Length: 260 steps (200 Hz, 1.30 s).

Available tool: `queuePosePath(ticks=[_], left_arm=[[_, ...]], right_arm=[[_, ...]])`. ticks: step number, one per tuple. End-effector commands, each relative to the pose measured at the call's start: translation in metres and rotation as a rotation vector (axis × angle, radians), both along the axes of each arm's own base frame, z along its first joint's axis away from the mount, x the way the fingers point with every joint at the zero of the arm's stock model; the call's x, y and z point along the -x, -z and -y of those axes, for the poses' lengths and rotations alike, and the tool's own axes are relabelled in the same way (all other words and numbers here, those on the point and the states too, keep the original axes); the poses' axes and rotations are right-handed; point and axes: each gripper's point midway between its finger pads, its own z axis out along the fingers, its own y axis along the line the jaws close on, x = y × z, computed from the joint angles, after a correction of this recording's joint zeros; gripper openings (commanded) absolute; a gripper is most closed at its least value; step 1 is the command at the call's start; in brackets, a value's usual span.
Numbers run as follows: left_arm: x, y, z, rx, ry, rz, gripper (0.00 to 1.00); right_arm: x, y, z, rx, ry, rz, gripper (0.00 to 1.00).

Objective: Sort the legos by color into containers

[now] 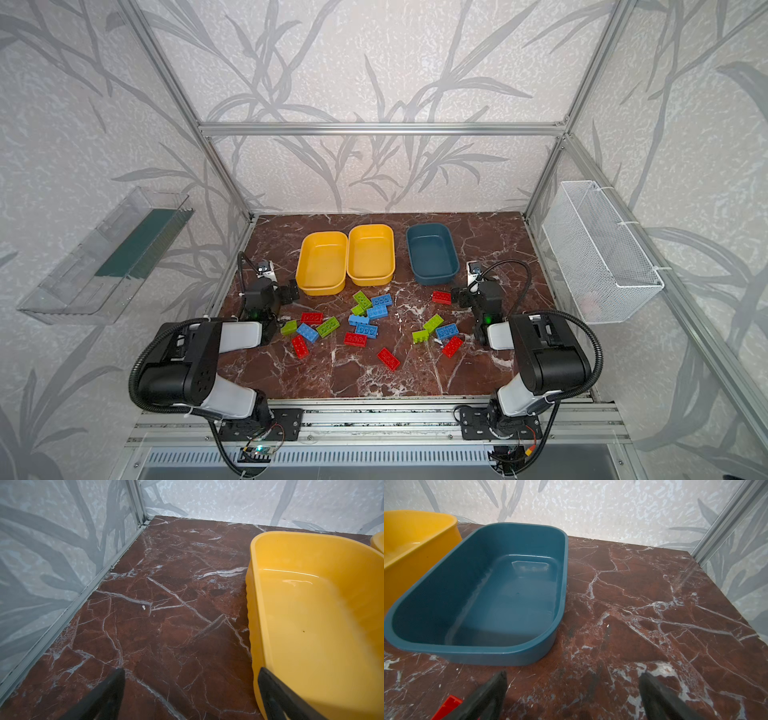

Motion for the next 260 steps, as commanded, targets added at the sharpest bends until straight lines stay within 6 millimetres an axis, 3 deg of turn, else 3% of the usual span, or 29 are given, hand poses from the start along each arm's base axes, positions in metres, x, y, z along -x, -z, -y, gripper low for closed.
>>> queuePosePath(ticks=[1, 260], left_arm=[[-0.0072, -0.0100, 0.0004, -0.016, 0.006, 0.032, 0.99], [-0.0077, -0.0097, 0.0000, -0.011, 0.010, 0.030, 0.99]], right_arm=[[-0.0060, -0.0083, -0.0022, 0.003, -0.005, 0.027, 0.99], [-0.0063, -0.0092, 0.0013, -0.039, -0.020, 0.025, 0.99]])
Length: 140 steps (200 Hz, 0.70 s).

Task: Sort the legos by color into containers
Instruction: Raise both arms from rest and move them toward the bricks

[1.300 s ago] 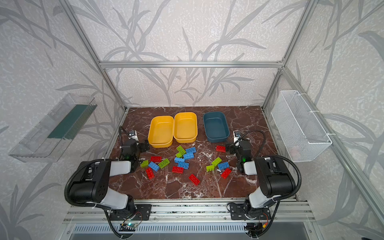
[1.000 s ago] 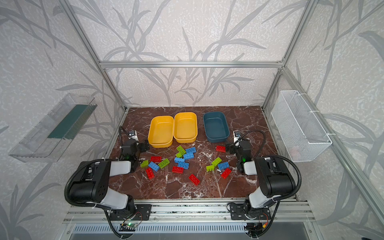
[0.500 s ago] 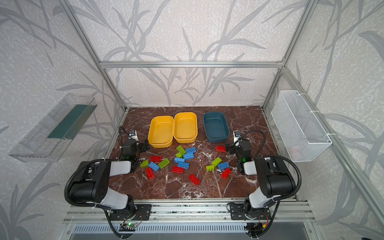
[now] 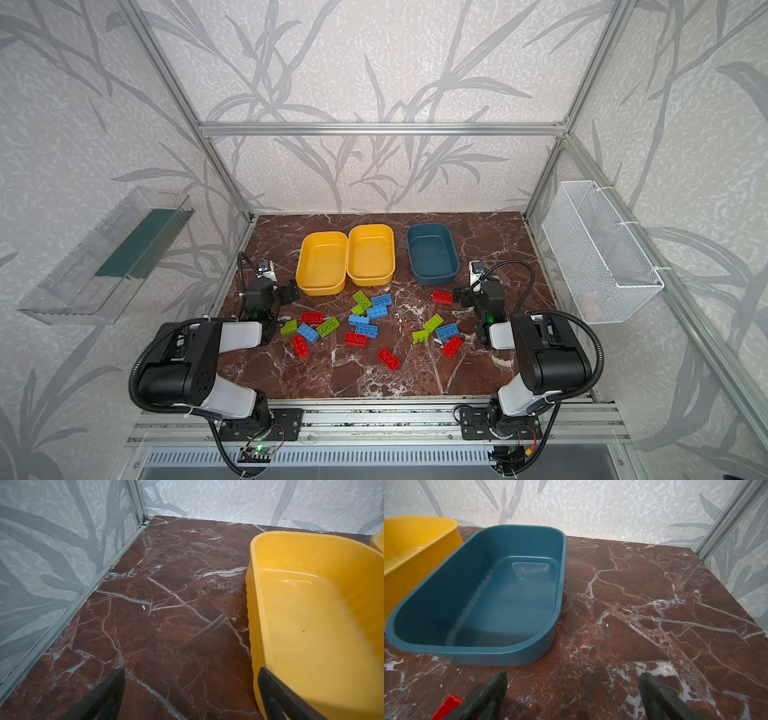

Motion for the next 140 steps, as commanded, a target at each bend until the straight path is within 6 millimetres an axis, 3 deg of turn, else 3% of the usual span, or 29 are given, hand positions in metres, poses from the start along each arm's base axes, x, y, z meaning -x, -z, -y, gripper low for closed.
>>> queuePosePath(ticks=[1, 27, 43, 55, 75, 91, 118, 140], left_arm=[[-0.008, -0.010, 0.000, -0.011, 0.009, 0.031, 0.99], [-0.008, -0.010, 0.000, -0.012, 0.008, 0.031, 0.99], [-0.008, -0.011, 0.000, -0.012, 0.014, 0.029, 0.99], [-0.009, -0.020, -0.003, -0.012, -0.011, 0.011, 0.96], [-0.010, -0.039, -0.014, -0.036, -0.095, -0.054, 0.81], [-0.006, -0.057, -0.018, -0.060, -0.175, -0.054, 0.80], [0.003, -0.080, 0.010, 0.008, -0.129, 0.010, 0.83], [0.012, -0.094, 0.053, 0.061, -0.004, 0.040, 0.86]], right_arm=[[-0.006, -0.009, -0.002, -0.005, -0.006, 0.029, 0.99], [-0.006, -0.012, 0.000, 0.005, 0.014, 0.031, 0.99], [-0.008, -0.026, 0.007, 0.015, 0.066, 0.023, 0.99], [-0.007, -0.035, 0.013, 0.022, 0.102, -0.009, 0.99], [-0.003, -0.057, 0.024, 0.012, 0.188, -0.027, 0.99], [0.004, -0.070, 0.030, -0.038, 0.260, -0.094, 0.99], [0.019, -0.082, 0.019, -0.066, 0.278, -0.222, 0.99], [0.034, -0.090, 0.011, -0.088, 0.331, -0.259, 0.99]])
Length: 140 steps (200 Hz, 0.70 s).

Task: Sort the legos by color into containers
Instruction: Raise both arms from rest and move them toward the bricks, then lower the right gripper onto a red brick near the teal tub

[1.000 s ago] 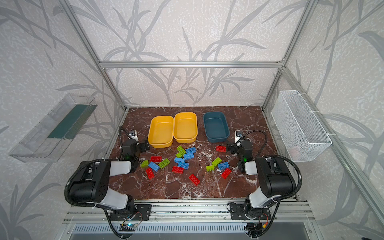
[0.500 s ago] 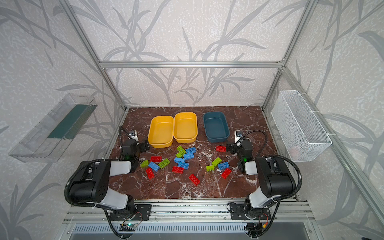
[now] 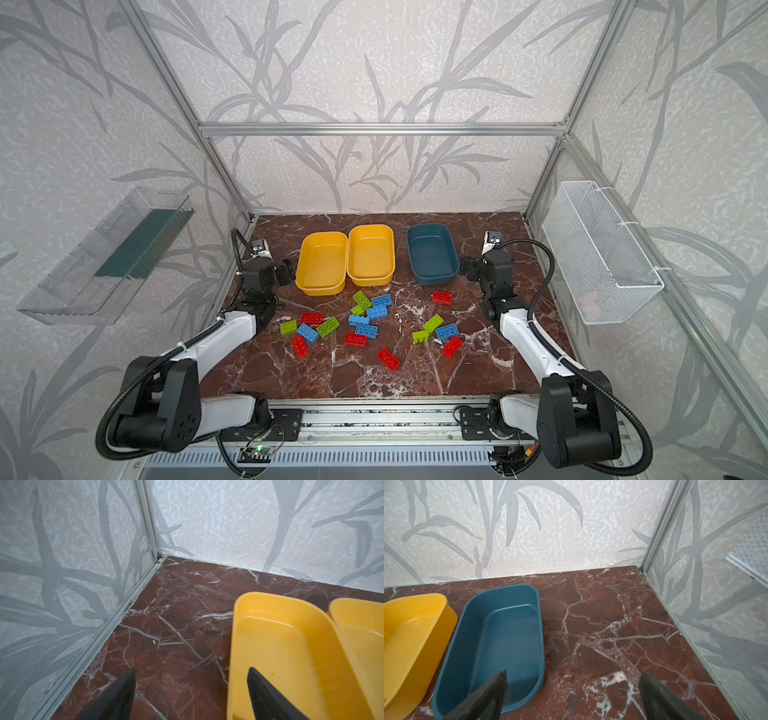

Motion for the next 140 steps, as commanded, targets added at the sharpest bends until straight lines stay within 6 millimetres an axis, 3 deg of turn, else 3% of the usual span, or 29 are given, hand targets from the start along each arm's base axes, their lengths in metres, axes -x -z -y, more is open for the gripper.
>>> queuePosePath(ticks=[1, 11, 21, 66, 91, 140], left_arm=[[0.019, 0.003, 0.031, 0.048, 0.064, -0.040, 0.87], [0.026, -0.002, 0.055, 0.067, 0.138, -0.041, 0.89], [0.034, -0.006, 0.078, 0.085, 0.211, -0.044, 0.99], [0.087, -0.024, 0.165, 0.203, 0.495, -0.015, 0.99], [0.108, -0.012, 0.186, 0.195, 0.567, -0.029, 0.99], [0.119, 0.000, 0.203, 0.151, 0.622, -0.071, 0.99]], right_arm=[[0.039, 0.034, -0.001, -0.030, 0.104, -0.227, 0.99], [0.047, 0.036, -0.002, -0.058, 0.132, -0.259, 0.99], [0.054, 0.041, -0.009, -0.104, 0.115, -0.306, 0.99], [0.082, 0.083, -0.047, -0.122, 0.039, -0.507, 0.99], [0.089, 0.101, -0.069, -0.122, -0.003, -0.525, 0.99], [0.085, 0.124, -0.090, -0.135, -0.025, -0.556, 1.00]])
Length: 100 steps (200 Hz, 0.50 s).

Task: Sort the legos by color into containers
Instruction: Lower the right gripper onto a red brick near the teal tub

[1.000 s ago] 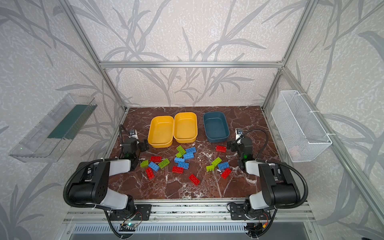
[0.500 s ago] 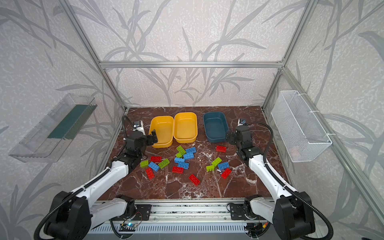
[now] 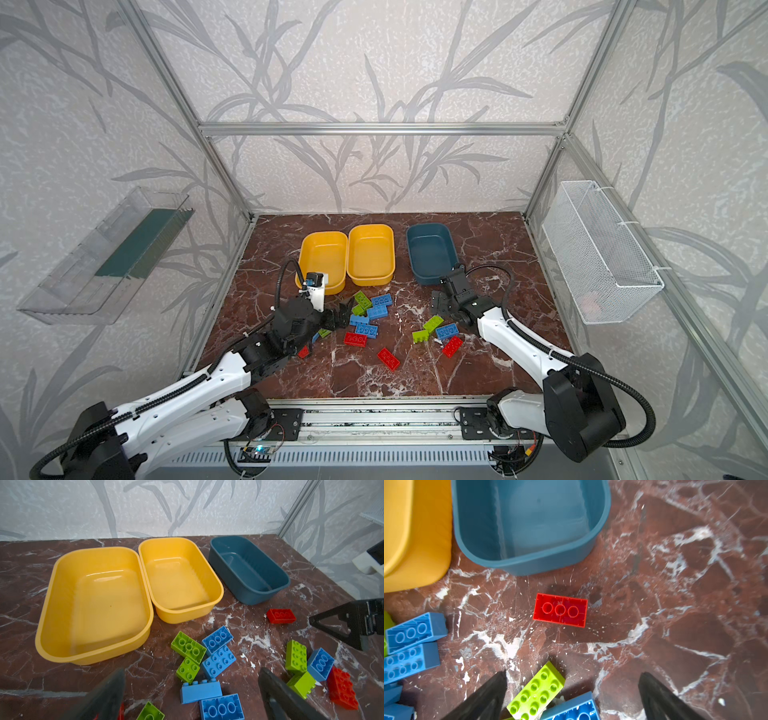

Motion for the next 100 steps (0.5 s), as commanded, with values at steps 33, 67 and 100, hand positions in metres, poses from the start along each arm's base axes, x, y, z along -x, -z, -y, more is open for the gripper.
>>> queuePosePath(ticks=[33, 67, 100], left_arm=[[0.004, -0.002, 0.006, -0.011, 0.010, 0.005, 0.99], [0.004, -0.003, 0.006, -0.023, 0.015, 0.003, 0.99], [0.004, -0.004, 0.004, -0.030, 0.006, 0.010, 0.99]], right_arm=[[-0.017, 0.017, -0.010, -0.023, 0.042, 0.002, 0.98], [-0.031, 0.022, -0.014, -0.007, 0.060, -0.002, 0.96], [-0.041, 0.028, -0.015, 0.014, 0.083, -0.009, 0.95]])
